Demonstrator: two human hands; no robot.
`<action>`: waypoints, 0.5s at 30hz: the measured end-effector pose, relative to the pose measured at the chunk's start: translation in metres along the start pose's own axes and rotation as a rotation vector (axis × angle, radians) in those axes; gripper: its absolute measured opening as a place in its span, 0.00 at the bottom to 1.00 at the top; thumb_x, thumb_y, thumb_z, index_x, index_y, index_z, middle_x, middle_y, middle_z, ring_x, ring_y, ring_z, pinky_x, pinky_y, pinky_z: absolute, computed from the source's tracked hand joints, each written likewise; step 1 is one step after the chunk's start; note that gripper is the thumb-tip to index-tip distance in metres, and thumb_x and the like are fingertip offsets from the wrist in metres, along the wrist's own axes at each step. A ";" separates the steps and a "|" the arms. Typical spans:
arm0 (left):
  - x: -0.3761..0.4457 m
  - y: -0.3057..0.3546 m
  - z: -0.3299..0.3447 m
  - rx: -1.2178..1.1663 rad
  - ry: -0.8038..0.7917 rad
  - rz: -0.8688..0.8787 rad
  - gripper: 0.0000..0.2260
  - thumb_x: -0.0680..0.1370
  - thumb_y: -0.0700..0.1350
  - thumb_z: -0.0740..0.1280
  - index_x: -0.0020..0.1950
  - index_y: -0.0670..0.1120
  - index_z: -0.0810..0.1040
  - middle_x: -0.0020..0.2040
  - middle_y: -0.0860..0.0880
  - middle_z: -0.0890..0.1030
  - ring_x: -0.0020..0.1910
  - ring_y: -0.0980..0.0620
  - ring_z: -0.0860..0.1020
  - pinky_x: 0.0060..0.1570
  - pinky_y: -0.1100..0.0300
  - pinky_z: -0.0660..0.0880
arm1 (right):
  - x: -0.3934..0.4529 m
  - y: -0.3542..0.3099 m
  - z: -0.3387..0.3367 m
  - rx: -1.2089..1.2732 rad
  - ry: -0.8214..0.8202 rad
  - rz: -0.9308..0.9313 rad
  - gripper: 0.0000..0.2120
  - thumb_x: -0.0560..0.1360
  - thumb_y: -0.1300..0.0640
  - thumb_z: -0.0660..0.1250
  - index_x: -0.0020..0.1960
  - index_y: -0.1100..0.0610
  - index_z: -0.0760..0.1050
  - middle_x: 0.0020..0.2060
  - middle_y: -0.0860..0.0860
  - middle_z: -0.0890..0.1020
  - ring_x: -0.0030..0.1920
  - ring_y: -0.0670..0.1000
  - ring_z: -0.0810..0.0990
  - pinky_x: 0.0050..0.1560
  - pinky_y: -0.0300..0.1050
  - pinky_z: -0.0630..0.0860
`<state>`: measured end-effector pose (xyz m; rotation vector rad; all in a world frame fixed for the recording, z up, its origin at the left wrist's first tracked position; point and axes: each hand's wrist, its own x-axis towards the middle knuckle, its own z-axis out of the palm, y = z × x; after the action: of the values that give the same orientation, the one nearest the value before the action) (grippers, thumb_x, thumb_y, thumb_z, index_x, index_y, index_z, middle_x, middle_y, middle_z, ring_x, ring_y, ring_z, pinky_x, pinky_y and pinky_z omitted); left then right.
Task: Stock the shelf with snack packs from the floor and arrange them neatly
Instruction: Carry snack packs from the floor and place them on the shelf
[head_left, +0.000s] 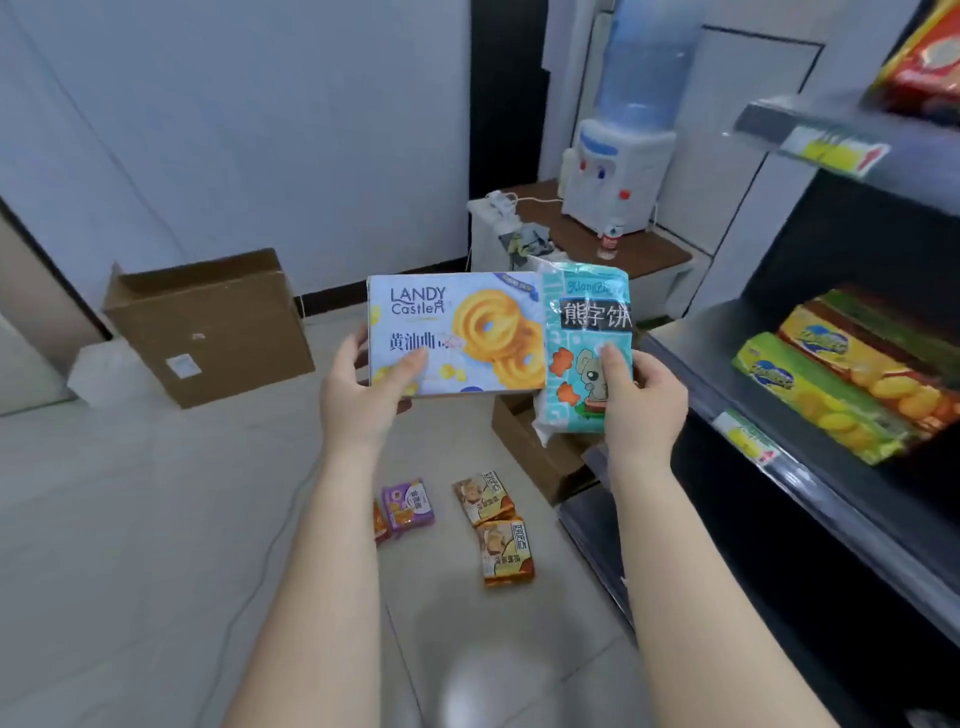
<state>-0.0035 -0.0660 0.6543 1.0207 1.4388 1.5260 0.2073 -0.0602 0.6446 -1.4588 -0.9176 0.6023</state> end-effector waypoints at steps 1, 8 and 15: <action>-0.006 0.012 0.004 0.000 -0.039 0.013 0.29 0.66 0.48 0.74 0.66 0.47 0.71 0.58 0.49 0.79 0.50 0.49 0.81 0.40 0.55 0.80 | -0.003 -0.013 -0.013 0.008 0.040 -0.017 0.08 0.74 0.48 0.65 0.37 0.47 0.76 0.39 0.49 0.83 0.41 0.51 0.84 0.41 0.49 0.81; -0.053 0.079 0.067 -0.072 -0.323 0.171 0.23 0.71 0.45 0.72 0.64 0.49 0.70 0.62 0.48 0.76 0.55 0.47 0.80 0.38 0.60 0.80 | -0.015 -0.083 -0.127 -0.009 0.290 -0.191 0.09 0.75 0.52 0.65 0.42 0.56 0.79 0.34 0.46 0.80 0.35 0.45 0.80 0.32 0.42 0.75; -0.131 0.132 0.166 -0.185 -0.604 0.271 0.21 0.66 0.48 0.76 0.55 0.57 0.73 0.55 0.50 0.79 0.52 0.49 0.81 0.42 0.54 0.82 | -0.022 -0.121 -0.269 -0.002 0.543 -0.266 0.05 0.73 0.56 0.65 0.40 0.52 0.79 0.34 0.46 0.82 0.36 0.49 0.81 0.34 0.44 0.76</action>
<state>0.1965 -0.1331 0.7871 1.4454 0.7499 1.3354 0.3927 -0.2376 0.7907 -1.3730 -0.6600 -0.0007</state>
